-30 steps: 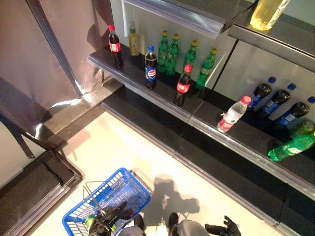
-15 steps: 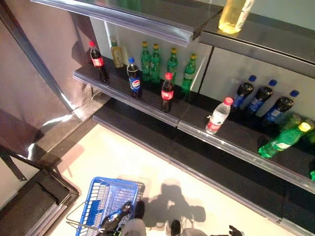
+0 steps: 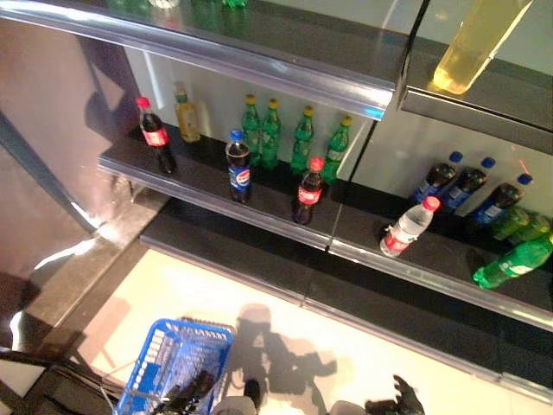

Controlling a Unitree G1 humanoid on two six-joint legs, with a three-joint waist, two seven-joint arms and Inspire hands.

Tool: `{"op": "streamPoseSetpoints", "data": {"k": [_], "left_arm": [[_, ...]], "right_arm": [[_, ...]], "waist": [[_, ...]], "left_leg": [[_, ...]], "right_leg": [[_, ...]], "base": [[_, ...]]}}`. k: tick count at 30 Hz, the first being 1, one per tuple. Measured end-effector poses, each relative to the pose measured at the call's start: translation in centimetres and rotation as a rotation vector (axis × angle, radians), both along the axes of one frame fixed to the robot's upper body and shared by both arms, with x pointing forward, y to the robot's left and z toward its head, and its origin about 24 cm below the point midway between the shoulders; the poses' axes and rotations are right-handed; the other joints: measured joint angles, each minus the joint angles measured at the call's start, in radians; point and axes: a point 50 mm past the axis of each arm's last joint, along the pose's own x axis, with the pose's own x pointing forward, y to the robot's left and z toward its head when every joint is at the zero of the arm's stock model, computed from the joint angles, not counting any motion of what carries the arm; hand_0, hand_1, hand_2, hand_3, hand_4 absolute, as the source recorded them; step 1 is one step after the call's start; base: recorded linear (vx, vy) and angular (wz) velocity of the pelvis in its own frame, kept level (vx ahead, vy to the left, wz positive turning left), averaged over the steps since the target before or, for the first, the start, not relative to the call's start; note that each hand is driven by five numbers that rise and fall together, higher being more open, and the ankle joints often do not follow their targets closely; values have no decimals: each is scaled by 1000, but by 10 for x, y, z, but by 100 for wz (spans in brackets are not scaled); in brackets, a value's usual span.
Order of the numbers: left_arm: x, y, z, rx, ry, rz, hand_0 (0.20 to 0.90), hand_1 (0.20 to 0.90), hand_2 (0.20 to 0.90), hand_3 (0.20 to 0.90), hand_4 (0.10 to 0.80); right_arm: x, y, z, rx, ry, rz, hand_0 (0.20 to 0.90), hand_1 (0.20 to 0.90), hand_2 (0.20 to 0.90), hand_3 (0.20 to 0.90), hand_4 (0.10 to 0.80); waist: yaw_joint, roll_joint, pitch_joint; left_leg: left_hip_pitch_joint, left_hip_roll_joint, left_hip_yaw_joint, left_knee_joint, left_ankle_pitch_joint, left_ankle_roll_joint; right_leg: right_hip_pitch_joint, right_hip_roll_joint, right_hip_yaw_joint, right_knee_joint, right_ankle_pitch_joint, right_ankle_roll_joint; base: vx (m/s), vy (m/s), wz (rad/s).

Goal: Pick up the drink and place into the basket.

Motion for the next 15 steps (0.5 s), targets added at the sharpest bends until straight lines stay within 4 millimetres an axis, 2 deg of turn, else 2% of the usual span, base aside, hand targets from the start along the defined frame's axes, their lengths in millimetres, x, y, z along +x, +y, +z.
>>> {"op": "streamPoseSetpoints", "data": {"k": [2,3,4,8,11,15], "left_arm": [[8,-2,1,-5,-20,0,300,300,300,200,100],[9,-2,2,-6,-23,2,300,300,300,200,100],[13,-5,2,-14,-34,0,300,300,300,200,100],[20,-24,0,-58,-68,-16,300,300,300,200,100],[21,-36,-2,-88,-65,-12,300,300,300,200,100],[17,-37,-4,-101,-25,-9,300,300,300,200,100]], "right_arm": [[12,8,2,12,-18,60,900,900,900,900,800],[14,12,3,20,-18,84,900,900,900,900,800],[16,15,3,25,-16,102,900,900,900,900,800],[31,23,11,50,-58,217,900,900,900,900,800],[34,27,16,51,-71,327,900,900,900,900,800],[43,29,33,76,-143,503,900,900,900,900,800]], "waist": [[-9,-3,1],[-11,-8,3],[-10,-8,5],[-8,10,14],[-12,6,11],[-10,3,9]], "left_leg": [[-3,-6,-13,4,1,1],[1,-7,-22,8,1,-6],[10,1,-28,15,-5,-16],[33,40,-37,17,-21,-50],[40,54,-52,14,-23,-64],[42,66,-77,-8,-13,-79]], "right_leg": [[21,2,8,-111,71,-8],[39,3,10,-149,122,0],[64,13,6,-172,143,22],[144,62,-5,-284,177,-8],[176,78,-27,-325,189,-19],[181,90,-56,-325,184,-30]], "base": [[92,-144,23],[91,-133,26],[93,-145,15],[65,-115,-2],[17,-103,10],[9,-49,19]]}}
